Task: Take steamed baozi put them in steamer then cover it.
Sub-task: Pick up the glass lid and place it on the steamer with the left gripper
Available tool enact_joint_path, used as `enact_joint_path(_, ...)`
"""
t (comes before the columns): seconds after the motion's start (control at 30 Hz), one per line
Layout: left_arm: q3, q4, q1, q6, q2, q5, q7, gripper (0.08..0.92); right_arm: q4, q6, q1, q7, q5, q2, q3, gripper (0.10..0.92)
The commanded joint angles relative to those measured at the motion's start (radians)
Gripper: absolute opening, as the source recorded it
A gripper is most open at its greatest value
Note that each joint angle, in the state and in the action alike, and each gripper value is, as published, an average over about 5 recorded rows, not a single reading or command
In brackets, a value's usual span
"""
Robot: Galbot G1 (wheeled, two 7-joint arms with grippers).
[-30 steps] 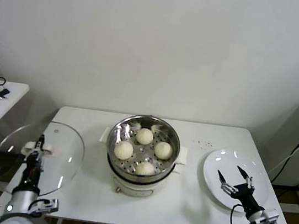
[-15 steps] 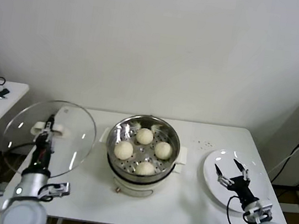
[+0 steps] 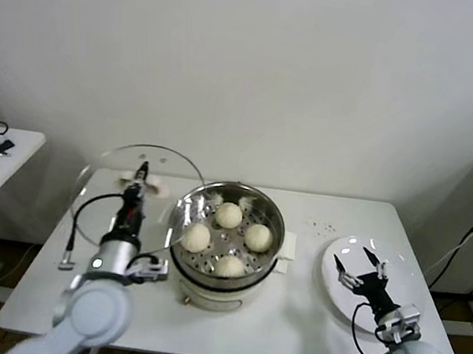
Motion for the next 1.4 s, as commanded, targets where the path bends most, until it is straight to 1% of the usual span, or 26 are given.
enact_joint_path(0.03,0.223,0.109,-0.203,0.05,-0.159,0.147,0.145,0.151,-0.024,0.002,0.016,0.003,-0.008,0.001,0.0,0.823)
enact_joint_path(0.17,0.223,0.151,-0.2,0.05,-0.225,0.173,0.145,0.151,-0.035,0.005,0.012,0.0,-0.011,0.001,0.014,0.823)
enact_joint_path(0.43,0.223,0.22,-0.148,0.05,-0.404,0.215,0.138,0.151,-0.055,0.01,0.011,-0.002,-0.014,-0.002,0.027,0.823)
enact_joint_path(0.53,0.217,0.236,-0.131,0.05,-0.444,0.226,0.134,0.151,-0.058,0.011,0.011,-0.003,-0.013,-0.003,0.03,0.823)
enact_joint_path(0.97,0.22,0.27,-0.111,0.05,-0.518,0.256,0.147,0.151,-0.072,0.017,0.016,-0.006,-0.019,-0.001,0.03,0.823)
enact_joint_path(1.4,0.221,0.34,-0.129,0.05,-0.524,0.238,0.126,0.151,-0.083,0.02,0.016,-0.01,-0.026,0.001,0.033,0.823)
